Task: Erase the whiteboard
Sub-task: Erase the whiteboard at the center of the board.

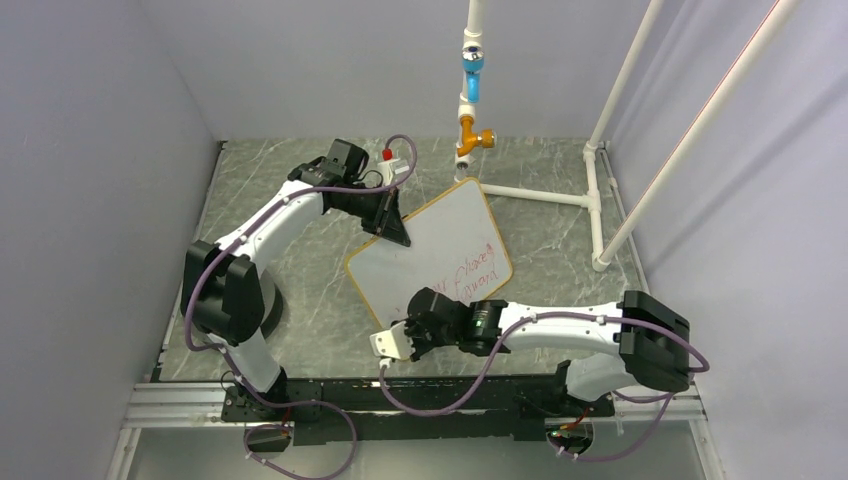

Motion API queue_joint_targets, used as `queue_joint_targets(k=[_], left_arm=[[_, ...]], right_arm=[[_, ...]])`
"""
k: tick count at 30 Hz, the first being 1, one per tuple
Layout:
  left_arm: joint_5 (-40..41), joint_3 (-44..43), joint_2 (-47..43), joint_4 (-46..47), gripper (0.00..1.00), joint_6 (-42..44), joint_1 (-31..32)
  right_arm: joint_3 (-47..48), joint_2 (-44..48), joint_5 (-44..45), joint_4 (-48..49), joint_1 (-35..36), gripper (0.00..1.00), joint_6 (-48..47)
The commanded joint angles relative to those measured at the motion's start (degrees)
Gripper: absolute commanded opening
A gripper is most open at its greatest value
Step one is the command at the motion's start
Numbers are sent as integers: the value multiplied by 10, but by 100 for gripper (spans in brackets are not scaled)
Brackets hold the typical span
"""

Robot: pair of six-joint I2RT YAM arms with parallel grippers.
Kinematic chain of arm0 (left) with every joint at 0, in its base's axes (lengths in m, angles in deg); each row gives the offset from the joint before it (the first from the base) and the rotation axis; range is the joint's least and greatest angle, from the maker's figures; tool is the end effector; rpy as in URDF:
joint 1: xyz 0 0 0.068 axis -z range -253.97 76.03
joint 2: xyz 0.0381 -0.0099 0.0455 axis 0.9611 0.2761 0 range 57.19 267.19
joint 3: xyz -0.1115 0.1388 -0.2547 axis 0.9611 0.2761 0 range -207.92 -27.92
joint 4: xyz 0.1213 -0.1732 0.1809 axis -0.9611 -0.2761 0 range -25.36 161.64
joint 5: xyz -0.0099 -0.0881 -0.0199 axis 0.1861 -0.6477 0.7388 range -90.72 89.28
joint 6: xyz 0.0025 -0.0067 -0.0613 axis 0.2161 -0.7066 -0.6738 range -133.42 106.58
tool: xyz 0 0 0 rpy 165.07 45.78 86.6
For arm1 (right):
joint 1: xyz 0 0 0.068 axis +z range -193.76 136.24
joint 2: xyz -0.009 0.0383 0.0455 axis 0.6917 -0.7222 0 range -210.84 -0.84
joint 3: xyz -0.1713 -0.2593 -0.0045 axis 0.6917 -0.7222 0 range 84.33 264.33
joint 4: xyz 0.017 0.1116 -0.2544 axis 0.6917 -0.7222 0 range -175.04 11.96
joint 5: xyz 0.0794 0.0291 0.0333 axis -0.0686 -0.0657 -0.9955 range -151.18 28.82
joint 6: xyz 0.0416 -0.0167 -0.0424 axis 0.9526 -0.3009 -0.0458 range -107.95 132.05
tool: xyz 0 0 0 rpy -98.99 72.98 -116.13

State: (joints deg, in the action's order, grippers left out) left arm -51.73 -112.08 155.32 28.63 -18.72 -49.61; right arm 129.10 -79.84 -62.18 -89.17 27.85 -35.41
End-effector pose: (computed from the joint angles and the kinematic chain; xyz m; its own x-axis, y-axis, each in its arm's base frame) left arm 0.3392 -0.1934 0.3218 -0.8202 0.3075 -0.4823 0.5720 0.4287 -0.6993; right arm 0.0932 0.2830 0.2271 0.5501 -0.6803 -0.4843 -0.8095 -0.2921 -0.5093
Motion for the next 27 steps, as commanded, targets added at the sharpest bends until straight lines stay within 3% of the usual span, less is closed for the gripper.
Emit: queue_joint_targets(k=[1,7,16,23,27], left_arm=[[-71,-23,-18,26,0,9,-2],[-74,-22,-11,28,0,8,-2],[-77,-16,-13,34,0,10,-3],[-76,-10,-19,37,0,8,-3],[-71,-7,-27,44,0,-1,-3]], right_arm=[[-7,12,62,37,-37,0,18],[24,30,98,89,-85,0,54],[16,-23,31,36,-9,0,34],[-12,-51,88,40,0,0,36],[4,-17,123,75,-38,0,53]])
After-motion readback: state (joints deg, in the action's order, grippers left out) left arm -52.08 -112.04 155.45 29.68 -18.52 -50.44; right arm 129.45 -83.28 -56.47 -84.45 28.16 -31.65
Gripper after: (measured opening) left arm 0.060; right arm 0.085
